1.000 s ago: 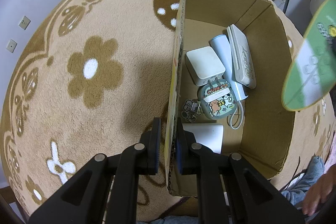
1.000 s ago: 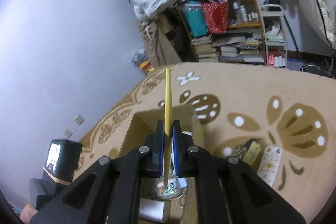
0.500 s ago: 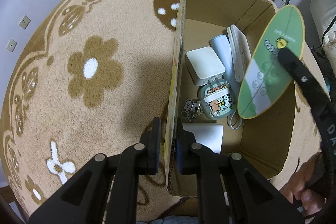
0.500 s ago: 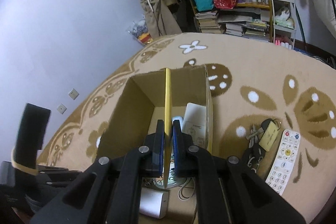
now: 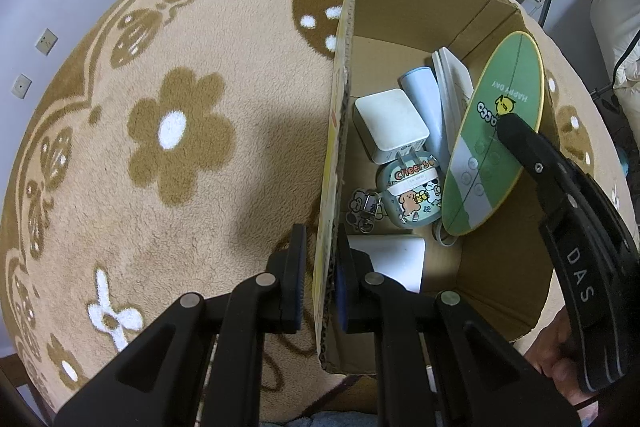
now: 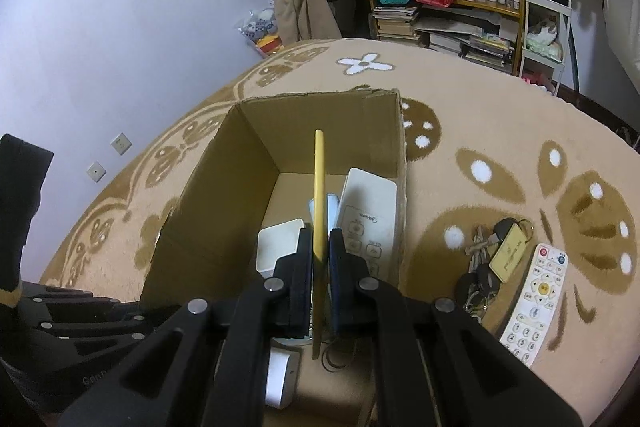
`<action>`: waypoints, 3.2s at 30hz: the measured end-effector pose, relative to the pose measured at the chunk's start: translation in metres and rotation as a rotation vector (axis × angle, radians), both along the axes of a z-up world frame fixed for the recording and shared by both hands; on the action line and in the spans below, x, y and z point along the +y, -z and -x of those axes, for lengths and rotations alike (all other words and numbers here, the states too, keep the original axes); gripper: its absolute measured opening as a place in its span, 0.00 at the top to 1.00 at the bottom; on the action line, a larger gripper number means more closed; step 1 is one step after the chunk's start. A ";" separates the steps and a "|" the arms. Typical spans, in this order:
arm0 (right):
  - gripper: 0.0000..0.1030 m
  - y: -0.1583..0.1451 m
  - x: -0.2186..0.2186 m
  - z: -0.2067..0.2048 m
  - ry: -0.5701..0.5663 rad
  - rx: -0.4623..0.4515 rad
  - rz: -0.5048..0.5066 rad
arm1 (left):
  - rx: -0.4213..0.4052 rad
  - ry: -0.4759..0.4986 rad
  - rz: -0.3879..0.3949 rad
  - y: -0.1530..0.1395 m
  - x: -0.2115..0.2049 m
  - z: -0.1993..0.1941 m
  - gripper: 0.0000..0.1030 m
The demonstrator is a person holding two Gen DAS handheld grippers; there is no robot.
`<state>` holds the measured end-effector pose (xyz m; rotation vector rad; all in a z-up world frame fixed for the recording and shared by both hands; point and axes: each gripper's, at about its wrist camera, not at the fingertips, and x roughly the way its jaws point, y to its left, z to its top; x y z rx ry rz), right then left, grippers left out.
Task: Organize rigid objects
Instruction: 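Lower the yellow-green item into the box and open the right gripper, then move the right gripper back to the pile over the white remote, then grasp the white TV remote with the right gripper and lift it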
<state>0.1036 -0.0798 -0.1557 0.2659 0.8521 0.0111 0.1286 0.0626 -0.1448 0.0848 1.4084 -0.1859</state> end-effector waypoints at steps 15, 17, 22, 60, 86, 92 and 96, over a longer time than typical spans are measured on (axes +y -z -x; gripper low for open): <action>0.89 -0.019 0.004 0.008 -0.028 -0.056 0.016 | 0.000 0.001 -0.005 0.001 -0.001 0.000 0.87; 0.85 -0.023 0.000 0.010 -0.017 -0.065 0.018 | 0.001 0.001 -0.004 0.001 -0.001 0.000 0.87; 0.47 -0.034 -0.018 0.020 0.048 -0.105 0.043 | 0.004 -0.003 0.005 0.000 0.000 0.000 0.87; 0.00 0.044 -0.137 0.039 0.370 0.231 0.071 | 0.009 -0.001 0.000 0.001 0.000 -0.002 0.87; 0.53 0.085 -0.141 0.041 0.474 0.381 0.054 | 0.007 0.000 -0.002 0.001 -0.001 -0.001 0.87; 0.56 0.081 -0.143 0.043 0.450 0.356 0.083 | 0.005 0.004 -0.009 0.001 -0.002 -0.001 0.87; 0.57 0.068 -0.142 0.045 0.452 0.321 0.099 | 0.005 0.002 -0.008 0.001 -0.003 -0.001 0.87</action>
